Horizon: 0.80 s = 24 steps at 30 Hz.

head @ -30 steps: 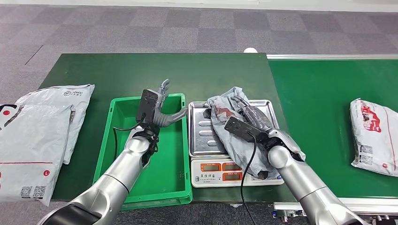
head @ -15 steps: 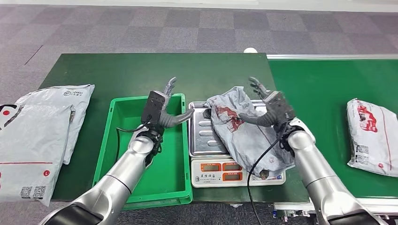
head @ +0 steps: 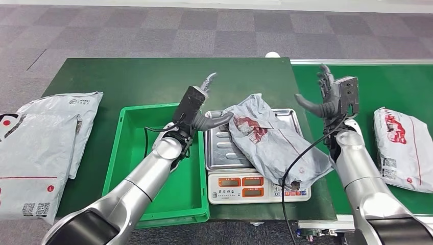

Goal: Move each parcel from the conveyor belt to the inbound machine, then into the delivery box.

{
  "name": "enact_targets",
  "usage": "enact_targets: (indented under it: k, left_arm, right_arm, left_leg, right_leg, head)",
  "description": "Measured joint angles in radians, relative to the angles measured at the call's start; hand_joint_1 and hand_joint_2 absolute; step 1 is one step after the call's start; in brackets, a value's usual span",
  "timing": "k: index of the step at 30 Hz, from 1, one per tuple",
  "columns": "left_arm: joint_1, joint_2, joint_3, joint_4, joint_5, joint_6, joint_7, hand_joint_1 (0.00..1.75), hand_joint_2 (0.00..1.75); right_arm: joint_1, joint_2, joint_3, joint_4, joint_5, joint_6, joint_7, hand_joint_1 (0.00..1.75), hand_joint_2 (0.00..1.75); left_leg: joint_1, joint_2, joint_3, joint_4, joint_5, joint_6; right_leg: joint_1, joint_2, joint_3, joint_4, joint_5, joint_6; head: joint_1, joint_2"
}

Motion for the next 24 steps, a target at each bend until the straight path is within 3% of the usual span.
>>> enact_targets:
  k: [8, 14, 19, 24]
  left_arm:
    - [-0.028, -0.022, -0.069, 0.034, -0.067, 0.003, 0.016, 0.00, 1.75]
    - [-0.056, -0.065, -0.203, 0.092, -0.236, 0.000, 0.049, 0.00, 1.75]
    - [-0.065, -0.079, -0.320, 0.128, -0.349, -0.014, 0.088, 0.00, 1.75]
    - [-0.075, -0.086, -0.413, 0.154, -0.413, -0.060, 0.091, 0.00, 1.75]
  right_arm:
    - [0.011, -0.020, -0.019, 0.006, 0.014, -0.082, -0.004, 0.00, 1.75]
    - [0.131, -0.070, -0.078, -0.120, 0.054, -0.157, 0.029, 0.00, 1.75]
    - [0.304, -0.080, -0.153, -0.338, 0.105, -0.095, 0.093, 0.00, 1.75]
    - [0.371, -0.080, -0.188, -0.451, 0.098, -0.021, 0.099, 0.00, 1.75]
  left_leg:
    - [0.000, 0.001, 0.000, 0.000, 0.000, 0.000]
    - [-0.001, -0.001, 0.000, 0.000, -0.002, 0.002]
    - [-0.001, -0.001, 0.000, 0.000, -0.004, 0.003]
    - [0.000, 0.001, 0.000, 0.000, -0.004, 0.002]
  right_leg:
    - [0.000, 0.001, -0.001, 0.000, 0.000, 0.000]
    - [-0.001, -0.001, 0.001, -0.001, -0.001, 0.001]
    - [-0.001, -0.001, 0.001, -0.002, -0.002, 0.002]
    - [0.000, 0.000, 0.001, -0.001, -0.002, 0.002]
  head:
    - [0.000, 0.000]
    - [0.000, 0.000]
    - [0.000, 0.000]
    - [0.000, 0.000]
